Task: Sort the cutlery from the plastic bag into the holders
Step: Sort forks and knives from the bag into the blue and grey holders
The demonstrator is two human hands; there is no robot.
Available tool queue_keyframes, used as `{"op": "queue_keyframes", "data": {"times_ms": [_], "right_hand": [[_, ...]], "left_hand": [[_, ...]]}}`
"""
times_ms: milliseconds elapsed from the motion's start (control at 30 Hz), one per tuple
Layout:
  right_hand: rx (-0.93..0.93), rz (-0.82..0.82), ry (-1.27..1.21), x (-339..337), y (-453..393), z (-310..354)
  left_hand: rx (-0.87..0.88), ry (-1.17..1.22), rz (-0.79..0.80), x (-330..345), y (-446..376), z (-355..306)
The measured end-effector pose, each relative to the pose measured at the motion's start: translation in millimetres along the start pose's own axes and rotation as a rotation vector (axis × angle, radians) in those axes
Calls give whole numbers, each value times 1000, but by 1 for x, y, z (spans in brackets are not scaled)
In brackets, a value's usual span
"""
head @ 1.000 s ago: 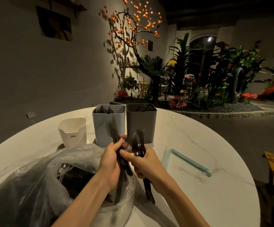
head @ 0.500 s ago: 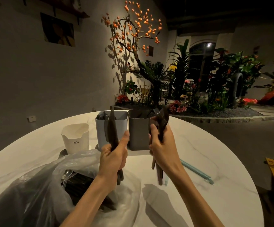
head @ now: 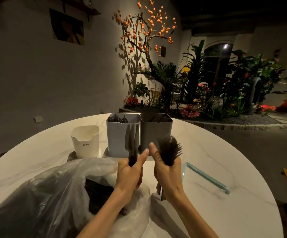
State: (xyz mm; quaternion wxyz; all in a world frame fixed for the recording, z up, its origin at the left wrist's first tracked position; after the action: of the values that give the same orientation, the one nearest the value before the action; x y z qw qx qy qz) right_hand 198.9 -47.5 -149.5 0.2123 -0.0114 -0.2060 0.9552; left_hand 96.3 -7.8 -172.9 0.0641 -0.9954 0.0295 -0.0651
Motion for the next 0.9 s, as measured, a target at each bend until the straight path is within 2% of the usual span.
{"op": "queue_keyframes", "data": {"times_ms": [100,200,300,367,500,633,700,800,900], "right_hand": [[-25,34,50,-4,-6,3],[59,75,16,-5,-2,4],[102,92,-120,-6,-5,12],[64,70,-96,-7,-9,18],[75,54,-36,-14,-12,19],[83,67,-16,-19,-15,14],[143,84,-13,-16,-14,5],[328,104,-34,-10,-10,-5],[312,51,-89,-14,-14,-1]], "left_hand": [[-15,61,52,0,-1,-2],[-72,100,40,0,1,-1],[15,114,78,3,-2,-10],[43,102,123,3,0,-15],[-87,25,103,2,1,-9],[-117,46,130,2,1,-8],[-120,88,163,3,1,-5],[-153,67,185,5,2,0],[-136,112,174,7,1,-3]]}}
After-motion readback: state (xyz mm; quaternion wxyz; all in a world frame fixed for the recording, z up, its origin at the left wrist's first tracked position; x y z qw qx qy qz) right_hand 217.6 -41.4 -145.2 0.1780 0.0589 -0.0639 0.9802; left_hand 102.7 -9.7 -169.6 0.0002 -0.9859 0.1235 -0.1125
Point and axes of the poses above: each hand's wrist, its own y-axis away from the middle knuckle, its own x-axis out of the palm, z = x × y, the point moved 1 cm from there along -y, towards the middle knuckle, and after that the axes turned 3 degrees about y, right-handed, at the moved point
